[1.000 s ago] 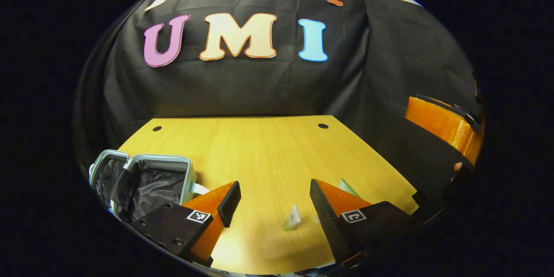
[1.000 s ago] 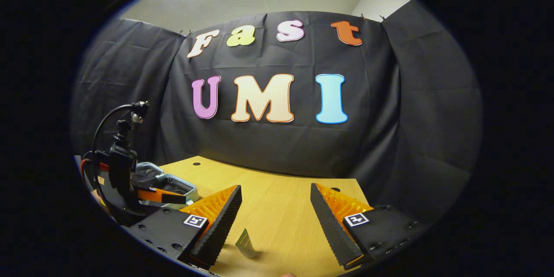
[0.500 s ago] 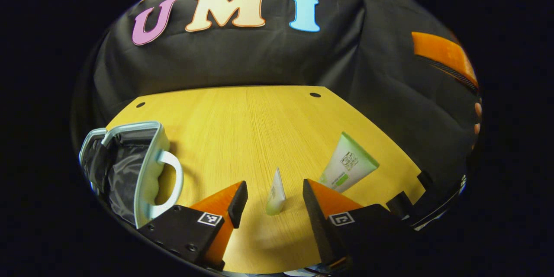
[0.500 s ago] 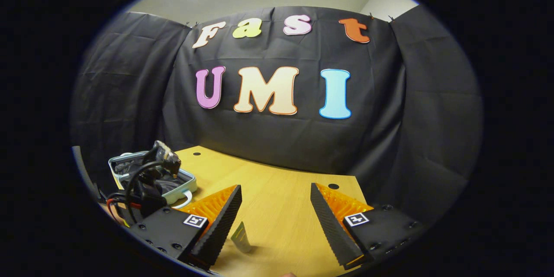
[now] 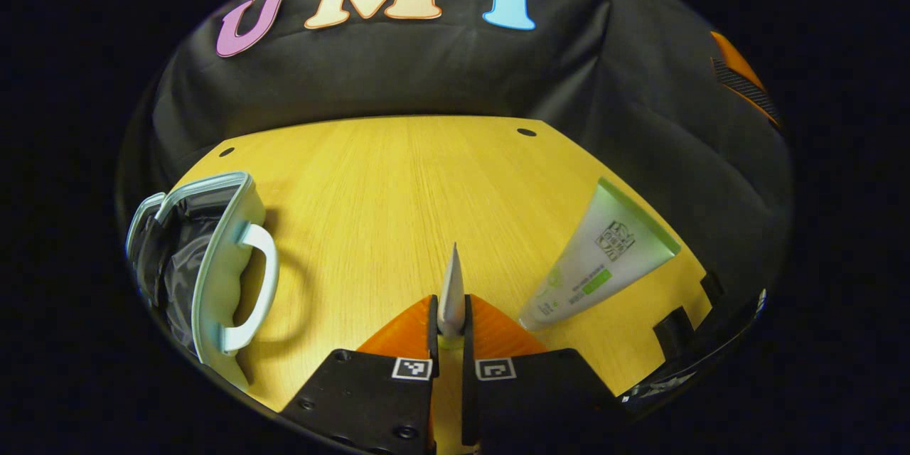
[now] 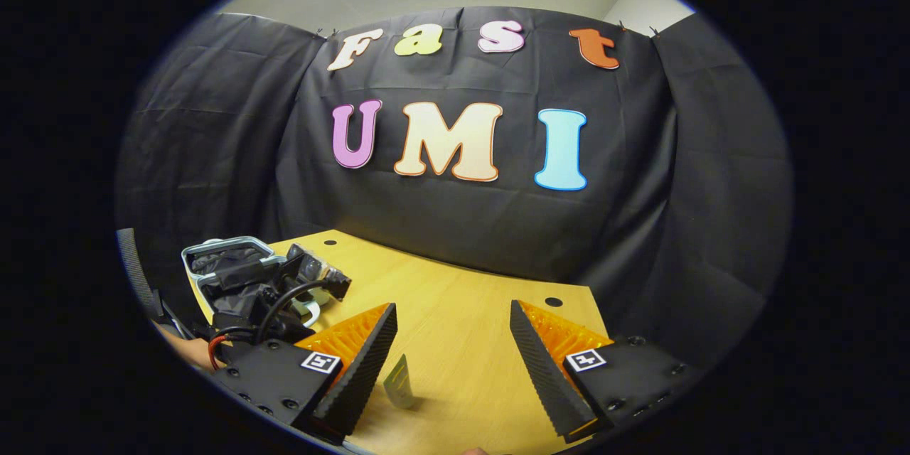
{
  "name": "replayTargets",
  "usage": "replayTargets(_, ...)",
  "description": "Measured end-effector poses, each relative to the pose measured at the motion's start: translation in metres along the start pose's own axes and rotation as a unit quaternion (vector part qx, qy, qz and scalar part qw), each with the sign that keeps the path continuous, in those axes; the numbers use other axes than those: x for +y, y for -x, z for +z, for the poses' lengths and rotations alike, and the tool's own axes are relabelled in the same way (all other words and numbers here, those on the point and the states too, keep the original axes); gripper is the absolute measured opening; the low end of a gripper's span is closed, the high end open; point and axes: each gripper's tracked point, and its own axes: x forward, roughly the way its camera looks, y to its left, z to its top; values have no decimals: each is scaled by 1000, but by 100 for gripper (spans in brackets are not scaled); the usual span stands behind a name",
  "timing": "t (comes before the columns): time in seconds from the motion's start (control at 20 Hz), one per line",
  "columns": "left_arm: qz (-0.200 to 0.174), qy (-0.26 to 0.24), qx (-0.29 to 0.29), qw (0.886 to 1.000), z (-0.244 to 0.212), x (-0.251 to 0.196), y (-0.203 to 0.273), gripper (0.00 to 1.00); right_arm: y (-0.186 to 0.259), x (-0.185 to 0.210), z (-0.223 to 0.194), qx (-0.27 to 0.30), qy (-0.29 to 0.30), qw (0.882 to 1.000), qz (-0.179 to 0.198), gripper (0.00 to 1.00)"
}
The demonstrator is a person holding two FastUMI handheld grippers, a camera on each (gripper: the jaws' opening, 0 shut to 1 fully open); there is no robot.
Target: First open the suitcase, pack the skin care products into it, and then close the suitcase.
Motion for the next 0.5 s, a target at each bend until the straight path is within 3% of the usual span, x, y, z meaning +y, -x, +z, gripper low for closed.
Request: replayTargets(0.5, 3, 9, -32, 999, 58, 8, 60, 5, -25, 42, -93, 77, -24, 995, 53, 99)
